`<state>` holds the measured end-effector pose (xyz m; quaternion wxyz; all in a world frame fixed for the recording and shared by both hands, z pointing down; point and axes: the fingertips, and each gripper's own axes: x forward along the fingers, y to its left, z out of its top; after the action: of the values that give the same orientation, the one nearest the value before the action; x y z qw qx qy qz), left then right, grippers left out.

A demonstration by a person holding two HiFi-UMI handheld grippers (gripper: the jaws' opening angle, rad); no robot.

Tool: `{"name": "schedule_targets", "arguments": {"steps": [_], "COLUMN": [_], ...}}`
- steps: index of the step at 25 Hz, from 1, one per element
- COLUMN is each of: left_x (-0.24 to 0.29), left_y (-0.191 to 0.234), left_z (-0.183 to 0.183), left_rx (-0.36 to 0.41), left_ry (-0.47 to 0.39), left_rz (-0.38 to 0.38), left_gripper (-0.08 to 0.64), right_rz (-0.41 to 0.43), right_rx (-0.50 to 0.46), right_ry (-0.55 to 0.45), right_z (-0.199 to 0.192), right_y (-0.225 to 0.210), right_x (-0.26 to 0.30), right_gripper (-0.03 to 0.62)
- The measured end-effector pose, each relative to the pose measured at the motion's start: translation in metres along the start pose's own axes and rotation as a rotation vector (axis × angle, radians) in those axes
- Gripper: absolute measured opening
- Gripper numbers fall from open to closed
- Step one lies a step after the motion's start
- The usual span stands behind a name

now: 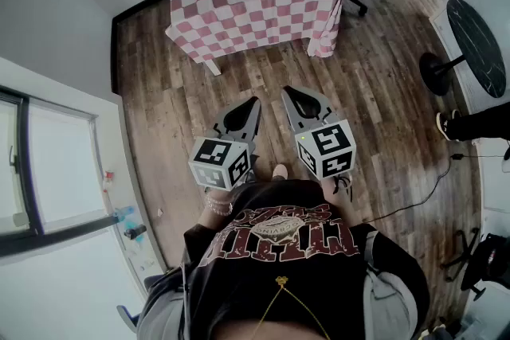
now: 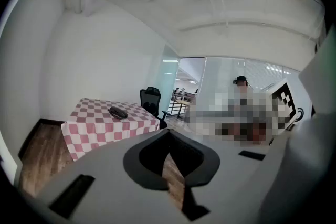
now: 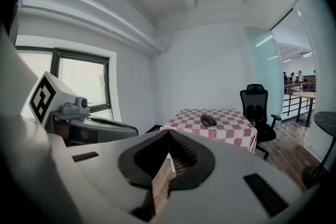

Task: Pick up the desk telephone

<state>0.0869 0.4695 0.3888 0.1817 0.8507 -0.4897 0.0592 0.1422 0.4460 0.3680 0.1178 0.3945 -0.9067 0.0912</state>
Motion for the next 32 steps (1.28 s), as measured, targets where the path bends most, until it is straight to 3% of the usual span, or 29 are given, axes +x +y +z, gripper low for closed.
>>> {"name": "schedule_targets", "arguments": {"steps": [14, 22, 32], "left_x": [0.013, 0.028, 0.074], "left_y": [-0.022, 0.006, 0.056], "left_z": [-0.021, -0.012, 0.017], "left_rx": [0.03, 0.014, 0.014], "left_ry": [0.06, 0.042, 0.049], "left_rz": [-0.048, -0.036, -0.109], "left_gripper": [0.008, 0.008, 0.008], "right_rz": [0.033, 0.044, 0.031], "right_rx": [0.021, 0.018, -0.009], "right_ry": [0.01, 0.035, 0.055], "right_z": [-0.018, -0.019, 0.005], "right_y": [-0.012, -0.012, -0.028], "right_x": [-0.01, 0.008, 0.074], "right_gripper": [0.018, 0.018, 0.018]}}
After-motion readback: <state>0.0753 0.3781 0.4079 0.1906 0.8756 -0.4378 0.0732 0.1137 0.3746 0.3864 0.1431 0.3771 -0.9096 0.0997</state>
